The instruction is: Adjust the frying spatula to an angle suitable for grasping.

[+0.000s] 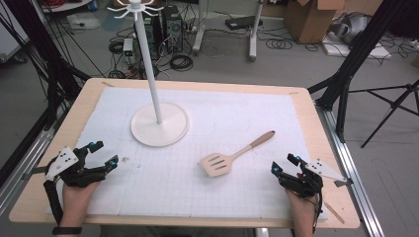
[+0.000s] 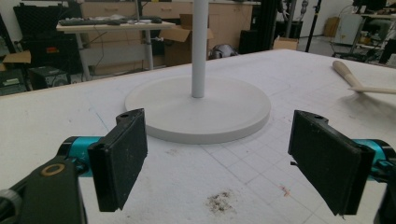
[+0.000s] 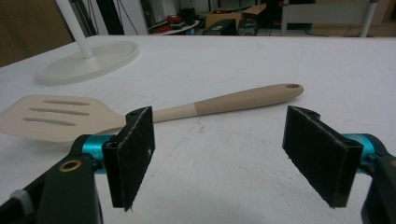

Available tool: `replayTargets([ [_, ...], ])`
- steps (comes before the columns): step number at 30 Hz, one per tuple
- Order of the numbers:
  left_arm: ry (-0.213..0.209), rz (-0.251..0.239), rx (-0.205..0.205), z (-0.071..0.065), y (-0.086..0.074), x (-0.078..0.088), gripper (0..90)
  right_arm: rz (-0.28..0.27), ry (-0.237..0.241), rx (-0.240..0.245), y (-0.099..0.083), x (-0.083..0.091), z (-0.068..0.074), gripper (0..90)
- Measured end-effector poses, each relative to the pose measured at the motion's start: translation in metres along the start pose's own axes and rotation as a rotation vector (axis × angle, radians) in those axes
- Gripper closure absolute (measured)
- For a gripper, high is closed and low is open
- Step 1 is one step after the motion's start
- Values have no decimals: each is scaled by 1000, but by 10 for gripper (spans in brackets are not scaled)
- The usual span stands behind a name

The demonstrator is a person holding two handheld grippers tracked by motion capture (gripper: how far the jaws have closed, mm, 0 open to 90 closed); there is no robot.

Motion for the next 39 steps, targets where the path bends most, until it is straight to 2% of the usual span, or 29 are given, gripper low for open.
replayTargets([
  [4, -3, 5, 7, 0, 0, -1, 204, 0, 4, 2, 0, 0, 0, 235],
  [8, -3, -21, 22, 1, 0, 2, 204, -9, 5, 9, 0, 1, 0, 231],
  [10, -5, -19, 28, 1, 0, 2, 204, -13, 8, 7, 0, 1, 0, 231],
  [15, -17, -13, 48, 1, 1, 0, 188, -15, 6, -14, 0, 2, -1, 230],
  [25, -45, -20, 39, -6, 10, 0, 187, -16, 6, -13, 0, 2, -1, 230],
  [27, -48, -10, 22, -7, 12, 1, 187, -16, 6, -13, 0, 2, -1, 230],
  [33, -56, -10, 36, -7, 10, 0, 187, -16, 6, -13, 0, 2, -1, 231],
  [39, -64, -9, 31, -8, 11, 0, 187, -15, 5, -11, 0, 2, -1, 231],
])
Point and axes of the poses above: each handheld gripper's, and its own axes: x roughly backward along the jaws, y roughly out of its top, z roughly to its left, the point moved 1 cm from there along -x, roughly forward along the jaws, and after that the axes turned 5 degrees about y, right-handed, at the moved point
